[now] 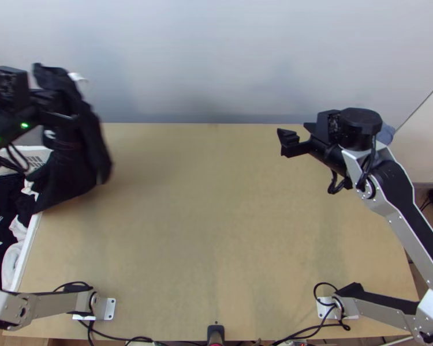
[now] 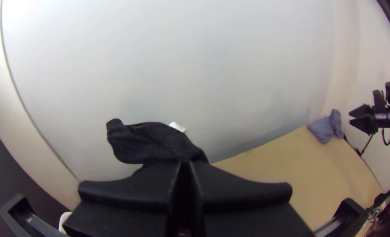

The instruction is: Fold the t-shirt

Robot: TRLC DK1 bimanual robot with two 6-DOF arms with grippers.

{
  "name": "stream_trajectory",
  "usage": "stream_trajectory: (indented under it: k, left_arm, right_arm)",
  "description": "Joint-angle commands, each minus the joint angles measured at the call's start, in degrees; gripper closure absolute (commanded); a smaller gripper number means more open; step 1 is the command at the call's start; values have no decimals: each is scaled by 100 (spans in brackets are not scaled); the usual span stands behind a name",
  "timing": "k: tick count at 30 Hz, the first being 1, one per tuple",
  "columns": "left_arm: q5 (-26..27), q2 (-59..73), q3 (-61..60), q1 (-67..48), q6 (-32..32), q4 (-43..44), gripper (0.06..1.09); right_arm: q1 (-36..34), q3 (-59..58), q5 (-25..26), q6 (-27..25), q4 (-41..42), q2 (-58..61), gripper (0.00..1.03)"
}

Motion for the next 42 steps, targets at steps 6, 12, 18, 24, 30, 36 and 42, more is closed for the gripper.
stream_trajectory:
  k: [6, 12, 18, 24, 30, 36, 42]
  left_arm:
    - [20, -440, 98, -2125, 3, -303, 105]
    - [20, -835, -1449, -2898, 285, -506, 105]
    - [20, -1073, -2934, -3557, 680, -919, 105]
    - [20, -1081, -3470, -4550, 566, -1015, 105]
    - [-33, -264, -3286, -4462, 118, -31, 105]
    - [-15, 668, -2749, -4515, -348, 663, 105]
    - [-42, 1661, -2547, -4761, -770, 1314, 105]
  right_arm:
    - [-299, -371, 7, -41, 98, -361, 5]
    - [-343, -459, 7, -32, 115, -449, 5]
    - [-422, -679, 7, -32, 124, -634, 5]
    - [-536, -802, 7, -58, 133, -792, 5]
    - [-615, -898, 7, -67, 177, -854, 5]
    - [-685, -1153, 7, 3, 291, -1029, 5]
    - [-826, -1443, -2, 12, 449, -1214, 5]
